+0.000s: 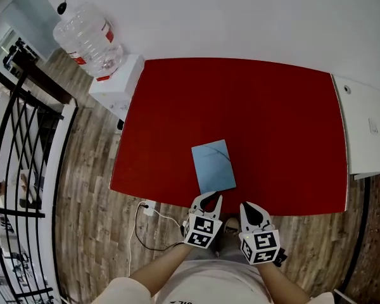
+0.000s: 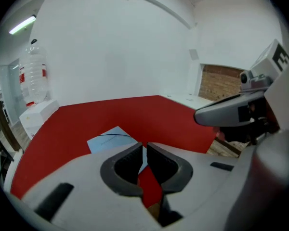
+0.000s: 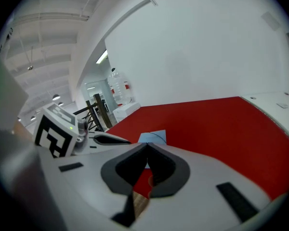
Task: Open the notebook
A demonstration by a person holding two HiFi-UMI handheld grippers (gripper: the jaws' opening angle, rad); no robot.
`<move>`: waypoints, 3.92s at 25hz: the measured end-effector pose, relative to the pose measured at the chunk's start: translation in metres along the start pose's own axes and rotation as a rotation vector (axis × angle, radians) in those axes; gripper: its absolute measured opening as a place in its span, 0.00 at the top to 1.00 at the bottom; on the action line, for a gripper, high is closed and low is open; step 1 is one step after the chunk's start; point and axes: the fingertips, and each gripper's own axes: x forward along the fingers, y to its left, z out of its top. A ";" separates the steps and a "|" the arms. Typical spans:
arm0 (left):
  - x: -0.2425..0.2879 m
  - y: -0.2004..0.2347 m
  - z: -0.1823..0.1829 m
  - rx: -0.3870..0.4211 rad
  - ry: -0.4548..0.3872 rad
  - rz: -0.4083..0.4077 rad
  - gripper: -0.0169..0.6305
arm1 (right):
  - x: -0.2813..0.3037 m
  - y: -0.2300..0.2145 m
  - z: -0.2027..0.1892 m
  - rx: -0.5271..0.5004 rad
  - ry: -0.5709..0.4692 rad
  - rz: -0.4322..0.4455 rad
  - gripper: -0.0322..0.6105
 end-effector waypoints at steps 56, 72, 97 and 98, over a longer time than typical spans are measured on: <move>-0.008 0.055 -0.032 -0.293 -0.150 0.134 0.97 | 0.041 -0.031 -0.044 0.153 0.105 0.051 0.94; -0.054 0.184 -0.160 -1.252 -0.271 0.320 0.97 | 0.062 0.028 -0.046 0.049 0.165 0.141 0.94; -0.054 0.188 -0.190 -1.087 0.114 0.406 0.96 | 0.061 0.059 -0.052 0.046 0.153 0.130 0.94; -0.056 0.188 -0.191 -1.073 0.119 0.406 0.96 | 0.062 0.060 -0.052 0.041 0.153 0.131 0.94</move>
